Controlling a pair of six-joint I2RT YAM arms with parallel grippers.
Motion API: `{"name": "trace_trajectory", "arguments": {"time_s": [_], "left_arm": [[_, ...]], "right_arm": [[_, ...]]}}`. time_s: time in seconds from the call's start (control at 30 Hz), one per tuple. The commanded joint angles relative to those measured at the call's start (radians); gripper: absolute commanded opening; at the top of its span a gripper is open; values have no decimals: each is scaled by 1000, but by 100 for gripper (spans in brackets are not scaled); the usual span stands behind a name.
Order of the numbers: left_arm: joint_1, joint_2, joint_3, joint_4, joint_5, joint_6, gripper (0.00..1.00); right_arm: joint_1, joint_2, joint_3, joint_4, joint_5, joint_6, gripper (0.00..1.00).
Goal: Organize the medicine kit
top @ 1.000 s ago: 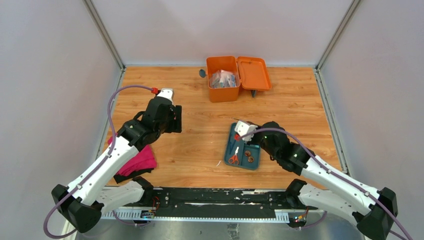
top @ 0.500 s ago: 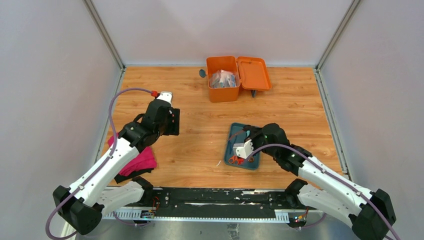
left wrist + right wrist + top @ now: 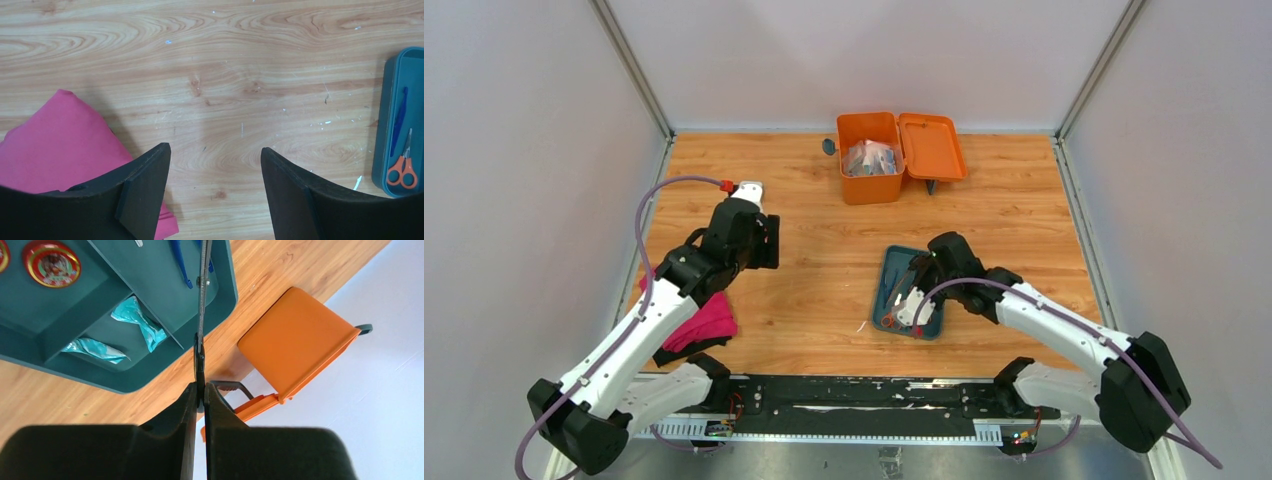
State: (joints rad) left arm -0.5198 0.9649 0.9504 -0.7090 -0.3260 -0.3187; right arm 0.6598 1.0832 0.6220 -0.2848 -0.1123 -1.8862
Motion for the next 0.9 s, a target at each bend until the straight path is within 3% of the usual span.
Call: {"name": "trace_trajectory", "arguments": {"time_s": [0.0, 0.4, 0.87], "left_arm": [[10, -25, -13, 16, -4, 20, 72], [11, -57, -23, 11, -7, 27, 72], [11, -79, -33, 8, 1, 27, 72]], "right_arm": [[-15, 58, 61, -75, 33, -172, 0], [-25, 208, 135, -97, 35, -331, 0], [-33, 323, 201, -123, 24, -394, 0]]}}
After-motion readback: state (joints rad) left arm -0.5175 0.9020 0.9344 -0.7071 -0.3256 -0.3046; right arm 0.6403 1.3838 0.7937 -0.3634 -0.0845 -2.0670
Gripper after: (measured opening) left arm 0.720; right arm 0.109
